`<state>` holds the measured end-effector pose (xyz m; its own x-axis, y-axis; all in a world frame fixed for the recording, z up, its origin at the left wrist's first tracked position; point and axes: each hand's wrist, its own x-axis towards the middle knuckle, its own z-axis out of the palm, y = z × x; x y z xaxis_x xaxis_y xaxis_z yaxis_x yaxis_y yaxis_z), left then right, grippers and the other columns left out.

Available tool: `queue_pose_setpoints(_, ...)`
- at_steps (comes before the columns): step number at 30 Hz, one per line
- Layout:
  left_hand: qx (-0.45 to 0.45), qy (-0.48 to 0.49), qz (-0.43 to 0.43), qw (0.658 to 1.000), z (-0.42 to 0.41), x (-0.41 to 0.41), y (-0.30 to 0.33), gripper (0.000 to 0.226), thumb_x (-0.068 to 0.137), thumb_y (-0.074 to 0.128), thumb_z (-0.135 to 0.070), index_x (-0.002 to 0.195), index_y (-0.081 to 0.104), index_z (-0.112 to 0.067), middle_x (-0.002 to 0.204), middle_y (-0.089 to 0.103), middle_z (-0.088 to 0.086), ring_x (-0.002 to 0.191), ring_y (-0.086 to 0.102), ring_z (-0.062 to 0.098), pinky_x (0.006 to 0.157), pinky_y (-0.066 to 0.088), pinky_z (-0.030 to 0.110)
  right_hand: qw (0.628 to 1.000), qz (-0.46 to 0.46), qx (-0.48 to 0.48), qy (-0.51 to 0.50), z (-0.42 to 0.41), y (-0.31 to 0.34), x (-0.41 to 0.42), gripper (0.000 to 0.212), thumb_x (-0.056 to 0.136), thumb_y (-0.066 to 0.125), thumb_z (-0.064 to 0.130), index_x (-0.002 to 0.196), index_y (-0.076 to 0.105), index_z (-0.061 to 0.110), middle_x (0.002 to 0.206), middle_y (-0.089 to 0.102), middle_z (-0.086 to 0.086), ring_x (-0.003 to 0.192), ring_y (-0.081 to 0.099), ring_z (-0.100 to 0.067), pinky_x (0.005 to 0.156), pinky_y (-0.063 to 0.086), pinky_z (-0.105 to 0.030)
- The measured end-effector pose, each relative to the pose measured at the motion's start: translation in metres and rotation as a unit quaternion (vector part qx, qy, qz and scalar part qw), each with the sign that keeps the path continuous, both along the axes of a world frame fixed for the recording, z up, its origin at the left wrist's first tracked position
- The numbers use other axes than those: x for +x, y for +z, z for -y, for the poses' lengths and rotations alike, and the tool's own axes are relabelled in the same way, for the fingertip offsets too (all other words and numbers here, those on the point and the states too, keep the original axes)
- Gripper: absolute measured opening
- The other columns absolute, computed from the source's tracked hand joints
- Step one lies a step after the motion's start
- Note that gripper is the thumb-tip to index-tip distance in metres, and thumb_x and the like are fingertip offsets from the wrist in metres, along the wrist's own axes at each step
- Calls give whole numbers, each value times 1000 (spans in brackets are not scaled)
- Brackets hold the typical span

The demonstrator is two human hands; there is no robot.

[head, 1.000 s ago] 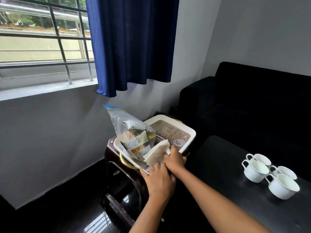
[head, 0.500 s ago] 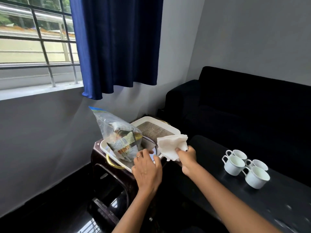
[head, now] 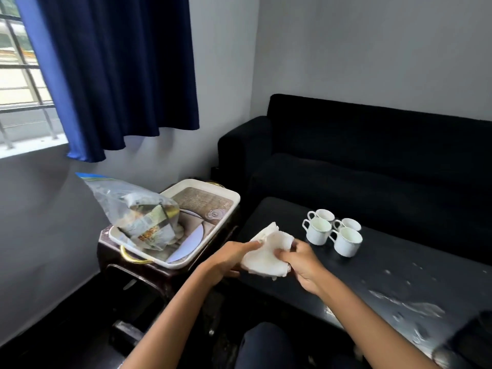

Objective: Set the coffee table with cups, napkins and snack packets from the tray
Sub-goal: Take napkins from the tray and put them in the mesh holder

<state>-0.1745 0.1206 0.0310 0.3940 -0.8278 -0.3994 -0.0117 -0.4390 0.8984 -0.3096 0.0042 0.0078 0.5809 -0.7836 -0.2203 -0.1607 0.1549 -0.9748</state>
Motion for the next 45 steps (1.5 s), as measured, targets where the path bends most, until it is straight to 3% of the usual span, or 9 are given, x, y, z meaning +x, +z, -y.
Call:
queue_pose_setpoints(4, 18, -96, -19, 995, 17, -19, 1, 45, 78, 70, -47, 106, 69, -12, 105, 72, 10, 97, 68, 24, 88, 54, 37, 1000, -17, -16, -9, 6, -2, -28, 21, 85, 61, -2, 95, 64, 17, 93, 71, 0, 88, 67, -14, 62, 52, -22)
queue_pose_setpoints(8, -23, -144, -49, 988, 33, -43, 6, 41, 79, 74, -37, 108, 68, -8, 95, 71, 11, 79, 67, 21, 65, 53, 28, 999, -16, -20, -28, 11, -2, -52, 24, 85, 63, 1, 96, 60, 22, 101, 70, -3, 94, 67, -18, 66, 55, -30)
queue_pose_setpoints(15, -58, -54, -110, 991, 55, -66, -13, 20, 95, 54, -21, 99, 67, -7, 89, 75, 7, 77, 71, 19, 60, 55, 28, 998, -8, -42, -41, 14, -1, -82, 47, 80, 59, -9, 119, 54, 17, 108, 66, -3, 100, 63, -17, 66, 53, -27)
queue_pose_setpoints(21, -69, -5, -152, 986, 52, -66, -26, 21, 96, 53, -26, 96, 67, -10, 85, 76, 5, 79, 72, 22, 61, 57, 32, 999, -10, -46, -9, 4, -3, -81, 85, 77, 58, -13, 142, 27, 30, 128, 50, -2, 118, 52, -19, 96, 50, -41)
queue_pose_setpoints(24, -72, 11, -176, 982, 51, -64, -28, 23, 97, 52, -28, 99, 66, -10, 88, 76, 7, 82, 73, 23, 62, 58, 33, 999, -8, -34, -12, 2, -2, -79, 93, 77, 58, -13, 145, 17, 36, 128, 48, -3, 116, 54, -21, 83, 53, -35)
queue_pose_setpoints(27, -62, 29, -190, 979, 52, -64, -30, 30, 98, 48, -31, 111, 62, -8, 105, 71, 14, 96, 68, 31, 73, 58, 42, 999, 3, -17, -30, 2, -2, -78, 90, 80, 60, -8, 146, 16, 33, 130, 49, -2, 114, 54, -18, 83, 52, -32)
queue_pose_setpoints(33, -58, 31, -238, 969, 52, -68, -27, 35, 97, 48, -39, 113, 63, -12, 103, 73, 12, 91, 71, 29, 59, 55, 33, 999, 6, 7, -32, -2, -6, -73, 72, 88, 59, 12, 146, 20, 27, 134, 53, 4, 120, 52, -14, 103, 43, -37)
queue_pose_setpoints(40, -53, 6, -253, 966, 52, -73, -31, 34, 96, 52, -36, 116, 64, -11, 100, 74, 10, 84, 72, 25, 56, 55, 30, 999, -31, -3, 9, -13, -8, -67, 57, 89, 59, 23, 137, 30, 27, 124, 55, 12, 112, 53, -2, 88, 43, -21)
queue_pose_setpoints(45, -67, 22, -249, 966, 55, -71, -36, 32, 97, 49, -36, 114, 63, -11, 106, 72, 12, 98, 69, 29, 80, 56, 42, 999, -36, -2, -5, -14, -1, -68, 45, 91, 57, 30, 130, 37, 24, 119, 57, 10, 103, 55, 0, 74, 45, -17)
